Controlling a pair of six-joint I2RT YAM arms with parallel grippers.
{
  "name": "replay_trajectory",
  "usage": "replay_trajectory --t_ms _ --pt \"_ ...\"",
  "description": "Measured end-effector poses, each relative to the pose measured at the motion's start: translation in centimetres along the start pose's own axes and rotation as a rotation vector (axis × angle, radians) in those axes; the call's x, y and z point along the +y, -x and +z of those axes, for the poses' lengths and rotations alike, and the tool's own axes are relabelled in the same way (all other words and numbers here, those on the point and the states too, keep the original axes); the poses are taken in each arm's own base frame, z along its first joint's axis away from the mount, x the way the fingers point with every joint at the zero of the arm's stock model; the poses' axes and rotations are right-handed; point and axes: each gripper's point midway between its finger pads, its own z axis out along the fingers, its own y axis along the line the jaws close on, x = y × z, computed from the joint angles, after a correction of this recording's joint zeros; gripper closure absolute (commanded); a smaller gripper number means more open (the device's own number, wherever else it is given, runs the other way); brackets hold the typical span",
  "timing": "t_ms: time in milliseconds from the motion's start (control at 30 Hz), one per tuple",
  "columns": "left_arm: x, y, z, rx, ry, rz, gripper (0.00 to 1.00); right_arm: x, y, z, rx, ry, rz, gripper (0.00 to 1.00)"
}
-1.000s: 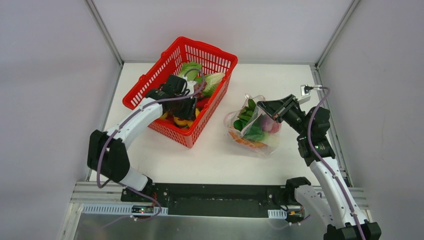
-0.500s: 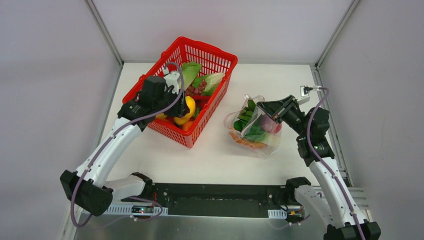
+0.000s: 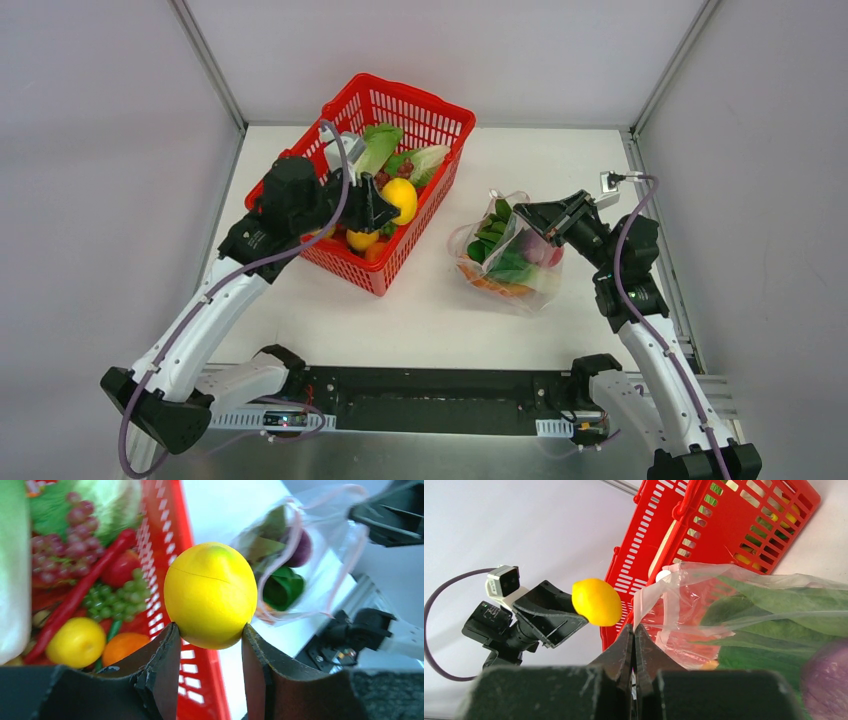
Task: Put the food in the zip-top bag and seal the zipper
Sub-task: Pick up the fake fruit from the bin, then place the fake fruit in the zipper food storage bag.
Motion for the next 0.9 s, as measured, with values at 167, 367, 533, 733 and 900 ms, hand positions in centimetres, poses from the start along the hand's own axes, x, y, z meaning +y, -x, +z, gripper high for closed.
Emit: replay_trajectory --t_ms 167,367,533,733,900 --pt "-3.9 -0.1 1.3 0.002 -0.134 0.022 0.72 0.1 0.0 0.0 0.0 0.001 0.007 1.0" --pt "-7.6 -0.4 3.9 0.0 -0.254 0.012 0.72 0.1 0.1 0.0 -0.002 0.005 0.006 1.0" --pt "-9.6 -0.8 6.0 0.003 -0.311 0.005 0.72 0.2 0.1 0.0 -0.002 0.006 0.006 1.0" --pt "-11.2 -2.8 8.6 0.053 -0.347 -0.018 0.71 0.2 0.1 0.0 -0.002 0.006 0.007 1.0" --pt "-13.1 -4.5 9.4 0.091 -0.389 -0.007 0.7 0.2 0.1 0.0 -0.002 0.006 0.007 1.0"
